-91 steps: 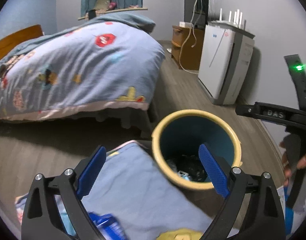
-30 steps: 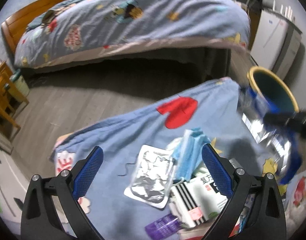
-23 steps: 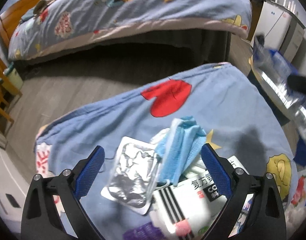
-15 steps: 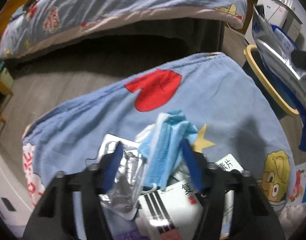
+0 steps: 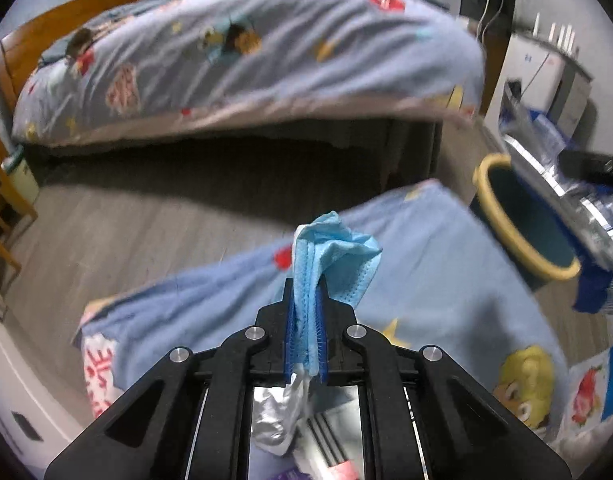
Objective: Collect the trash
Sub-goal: 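Carry both items over the bin and open both tools to drop them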
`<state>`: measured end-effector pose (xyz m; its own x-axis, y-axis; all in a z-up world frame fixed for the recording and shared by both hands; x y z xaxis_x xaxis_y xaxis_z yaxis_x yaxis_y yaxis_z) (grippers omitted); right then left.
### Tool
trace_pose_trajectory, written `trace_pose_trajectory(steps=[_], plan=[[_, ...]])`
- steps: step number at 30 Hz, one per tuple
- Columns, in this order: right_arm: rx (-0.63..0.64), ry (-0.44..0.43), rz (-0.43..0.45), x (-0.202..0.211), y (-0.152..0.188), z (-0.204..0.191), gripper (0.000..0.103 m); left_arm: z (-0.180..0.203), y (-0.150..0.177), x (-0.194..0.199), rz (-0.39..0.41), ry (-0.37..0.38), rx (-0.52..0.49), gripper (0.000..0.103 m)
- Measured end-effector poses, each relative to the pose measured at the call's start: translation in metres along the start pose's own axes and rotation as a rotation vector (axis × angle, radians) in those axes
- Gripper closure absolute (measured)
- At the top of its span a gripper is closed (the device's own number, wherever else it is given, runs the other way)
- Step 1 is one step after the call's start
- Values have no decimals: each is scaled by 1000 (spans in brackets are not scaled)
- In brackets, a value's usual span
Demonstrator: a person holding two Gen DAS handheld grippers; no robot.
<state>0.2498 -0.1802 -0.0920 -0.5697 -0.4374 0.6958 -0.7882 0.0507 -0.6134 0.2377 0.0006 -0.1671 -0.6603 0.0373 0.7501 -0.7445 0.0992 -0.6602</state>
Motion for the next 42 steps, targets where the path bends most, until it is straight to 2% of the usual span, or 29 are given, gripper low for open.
trace_pose_trajectory(steps=[4,10,15,21,25,29,36,42], plan=[[25,36,71,25,-20,9,88,7,-25,23,71,29,35,93],[16,75,149,58,-41,35,88,25,-53,46,138,62,21,93],[-11,132,210,91,-59,76,88,42,-63,57,163,87,17,93],[-64,216,230,119,-62,139,88,88,-68,54,159,123,-39,93],[-86,256,225,129,-59,181,88,123,-63,52,146,149,-93,93],[-107,299,183,118,-47,212,88,161,-56,51,131,179,-141,93],[-237,268,100,86,-25,246,88,226,-35,27,35,232,-179,93],[-288,251,62,70,-13,260,87,256,-40,-1,-4,205,-234,93]])
Point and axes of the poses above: each gripper's, at about its wrist camera, not at the fingertips, and x roughly against the way its jaws point, z to its right, y to its underside, the point moved 9 cm from there along -x, roughly the way its jaws point, and after that the axes turned 5 degrees about -y, right-handed, at the moved point
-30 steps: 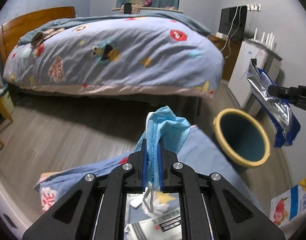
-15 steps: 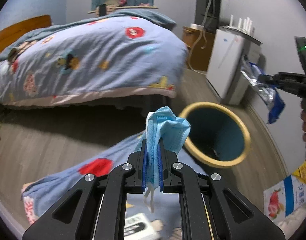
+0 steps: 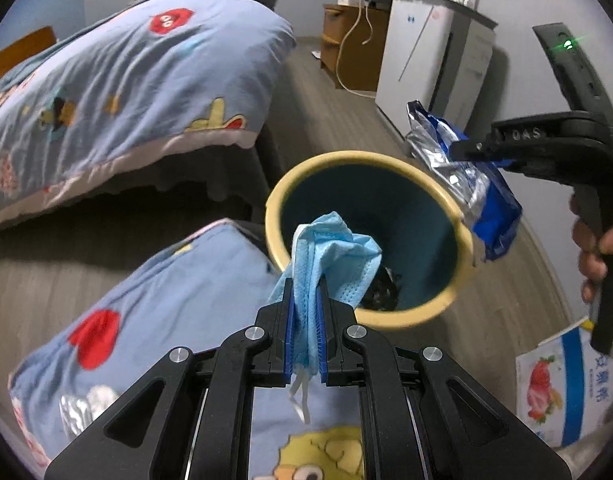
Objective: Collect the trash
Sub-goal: 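Carry both items over the bin and open both tools to drop them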
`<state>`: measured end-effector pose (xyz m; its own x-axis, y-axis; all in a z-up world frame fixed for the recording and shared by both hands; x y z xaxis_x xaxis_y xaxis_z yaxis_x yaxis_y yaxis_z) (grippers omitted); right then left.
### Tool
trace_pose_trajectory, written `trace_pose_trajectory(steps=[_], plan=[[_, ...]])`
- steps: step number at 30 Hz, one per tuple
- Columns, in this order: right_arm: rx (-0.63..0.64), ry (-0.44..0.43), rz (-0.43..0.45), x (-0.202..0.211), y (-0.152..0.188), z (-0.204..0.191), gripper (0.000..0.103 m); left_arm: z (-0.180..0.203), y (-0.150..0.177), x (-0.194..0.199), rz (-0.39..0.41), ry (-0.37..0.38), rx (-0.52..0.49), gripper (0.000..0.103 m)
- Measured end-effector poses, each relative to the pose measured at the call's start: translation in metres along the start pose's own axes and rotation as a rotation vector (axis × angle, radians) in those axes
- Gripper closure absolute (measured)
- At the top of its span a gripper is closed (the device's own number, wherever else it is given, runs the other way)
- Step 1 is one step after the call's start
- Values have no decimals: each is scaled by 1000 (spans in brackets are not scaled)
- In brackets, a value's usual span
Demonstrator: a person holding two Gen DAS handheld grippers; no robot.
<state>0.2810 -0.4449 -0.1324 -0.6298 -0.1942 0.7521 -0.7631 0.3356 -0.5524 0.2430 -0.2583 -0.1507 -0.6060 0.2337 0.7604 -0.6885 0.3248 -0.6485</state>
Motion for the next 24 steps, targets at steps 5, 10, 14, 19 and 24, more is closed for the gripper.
trace_pose_trajectory(steps=[5,10,14,19,24], plan=[[-9,-4,-2,-9,0,7,87,6,-20,-23,-14,-6,10,93],[-8,-12,-1,-16,-1,8,87,9,-43,-37,0,-6,26,93],[-14,-17,35,-14,-8,7,85,14,-60,-36,40,27,36,90],[-40,-15,78,-10,-17,9,53,13,-66,-31,79,36,55,41],[-61,-18,81,-11,-19,9,40,3,-62,-32,72,32,86,26]])
Point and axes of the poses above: each gripper's, at about its wrist camera, not at the fingertips, and x roughly against the way its jaws point, z to its right, y to its underside, the point moved 9 cm from there along -x, roughly the way its jaws point, and after that the axes turned 5 degrees about -y, right-handed, at the moved point
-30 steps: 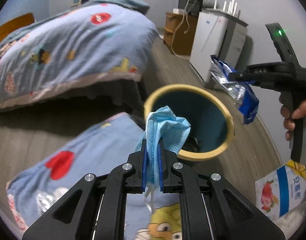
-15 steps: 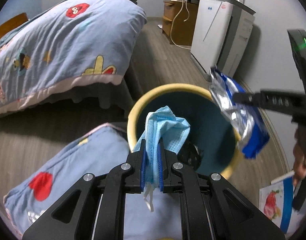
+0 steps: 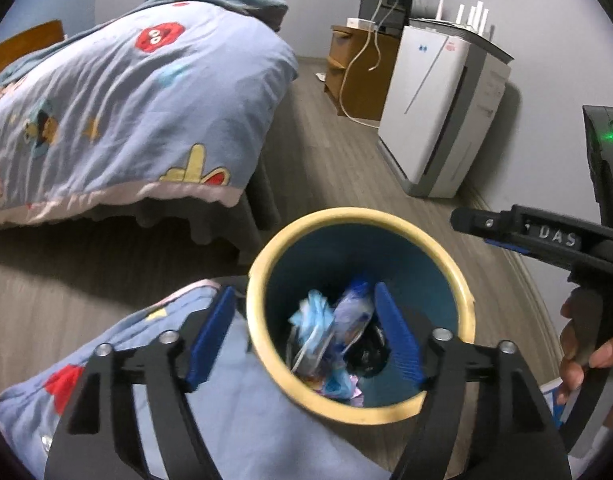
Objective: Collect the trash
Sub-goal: 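Carry both items over the bin and open both tools to drop them, then move both tools back over the remaining trash on the cushion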
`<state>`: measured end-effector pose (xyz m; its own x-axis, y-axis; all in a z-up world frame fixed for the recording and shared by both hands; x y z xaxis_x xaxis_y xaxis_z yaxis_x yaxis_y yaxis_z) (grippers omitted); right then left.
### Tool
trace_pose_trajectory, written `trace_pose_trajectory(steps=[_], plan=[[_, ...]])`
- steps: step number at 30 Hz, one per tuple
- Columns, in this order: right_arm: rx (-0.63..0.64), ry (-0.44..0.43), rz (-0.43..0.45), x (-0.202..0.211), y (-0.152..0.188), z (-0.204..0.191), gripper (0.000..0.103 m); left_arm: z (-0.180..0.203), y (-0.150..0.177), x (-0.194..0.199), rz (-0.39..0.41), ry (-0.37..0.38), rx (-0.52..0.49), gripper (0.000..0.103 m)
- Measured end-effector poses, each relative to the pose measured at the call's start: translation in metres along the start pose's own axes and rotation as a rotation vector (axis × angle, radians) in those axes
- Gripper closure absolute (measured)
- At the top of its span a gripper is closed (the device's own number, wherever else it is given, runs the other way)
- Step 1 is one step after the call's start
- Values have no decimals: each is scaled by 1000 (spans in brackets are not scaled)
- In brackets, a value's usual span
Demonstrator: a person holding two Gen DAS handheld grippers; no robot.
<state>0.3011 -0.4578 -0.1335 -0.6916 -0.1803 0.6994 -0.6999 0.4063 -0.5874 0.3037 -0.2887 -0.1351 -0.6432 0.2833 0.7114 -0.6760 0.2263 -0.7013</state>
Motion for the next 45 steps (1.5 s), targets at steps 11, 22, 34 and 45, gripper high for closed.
trace_pose_trajectory(steps=[11,22,34,45], plan=[[30,12,36,14,-6,-16,6,-33,9,31,18,-60,22,10],[40,4,45,43,8,-55,6,-115,40,145,76,-160,26,8],[175,-84,-22,69,82,-154,6,-215,120,213,70,-276,168,8],[261,-94,-166,50,187,-210,6,-260,152,229,60,-291,210,8]])
Point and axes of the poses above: each gripper's, at about its wrist camera, not at the fingertips, and x roughly against the way its jaws point, z to its right, y to its underside, the point moved 9 cm from there along -x, roughly the way its jaws point, and after that the axes turned 5 degrees about -y, right-handed, at the moved point
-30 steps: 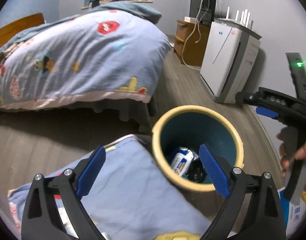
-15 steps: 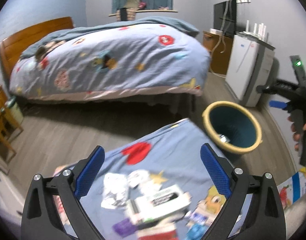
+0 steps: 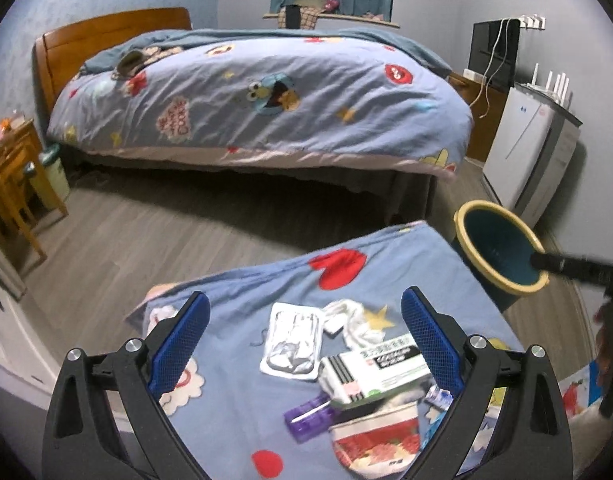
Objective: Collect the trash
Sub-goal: 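Move both tools back over the remaining trash on the cushion, then grasp the blue crumpled mask with the right tool while the left tool grasps the red paper cup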
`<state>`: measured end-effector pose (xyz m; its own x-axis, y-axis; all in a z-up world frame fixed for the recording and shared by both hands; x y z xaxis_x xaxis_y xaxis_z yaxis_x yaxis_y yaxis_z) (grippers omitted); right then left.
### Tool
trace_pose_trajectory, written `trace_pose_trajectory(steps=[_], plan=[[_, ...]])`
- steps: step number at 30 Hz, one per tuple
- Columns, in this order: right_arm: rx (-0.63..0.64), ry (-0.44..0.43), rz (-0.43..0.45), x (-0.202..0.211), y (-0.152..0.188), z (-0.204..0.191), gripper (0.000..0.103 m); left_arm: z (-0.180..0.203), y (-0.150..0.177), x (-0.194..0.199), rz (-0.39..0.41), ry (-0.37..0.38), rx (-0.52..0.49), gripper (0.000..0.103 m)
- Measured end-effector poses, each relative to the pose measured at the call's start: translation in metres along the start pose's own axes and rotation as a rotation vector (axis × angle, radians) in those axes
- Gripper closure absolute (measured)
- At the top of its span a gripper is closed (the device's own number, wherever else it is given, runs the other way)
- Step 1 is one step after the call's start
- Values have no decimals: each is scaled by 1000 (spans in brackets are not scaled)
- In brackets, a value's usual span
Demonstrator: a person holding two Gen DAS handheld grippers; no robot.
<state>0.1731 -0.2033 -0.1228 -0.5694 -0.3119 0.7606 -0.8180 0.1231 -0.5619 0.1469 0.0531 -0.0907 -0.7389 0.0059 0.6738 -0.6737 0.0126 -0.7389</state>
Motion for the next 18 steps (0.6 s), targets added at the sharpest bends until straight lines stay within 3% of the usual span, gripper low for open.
trace_pose_trajectory(steps=[10,12,14,18], plan=[[-51,58,-185,-44,101,-5,6,-7,21,7,-35,20,-27,8],[-26,59,-237,-53,122,-11,13,-6,23,10,-40,28,-16,8],[-10,46,-298,-62,142,-18,29,-4,26,12,-42,35,-16,8],[1,14,-382,-75,171,-28,48,2,30,15,-45,35,-41,7]])
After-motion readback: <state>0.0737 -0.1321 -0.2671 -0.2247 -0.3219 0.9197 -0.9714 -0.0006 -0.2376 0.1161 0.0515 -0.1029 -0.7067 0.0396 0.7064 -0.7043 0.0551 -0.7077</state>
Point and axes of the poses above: each gripper's, at about its wrist camera, not at the fingertips, and x roughly against the way its jaws point, z to its right, y to its underside, the point moved 9 cm from there along -x, roughly the way its jaws point, and after that the axes turned 5 degrees about -y, right-handed, at the moved point
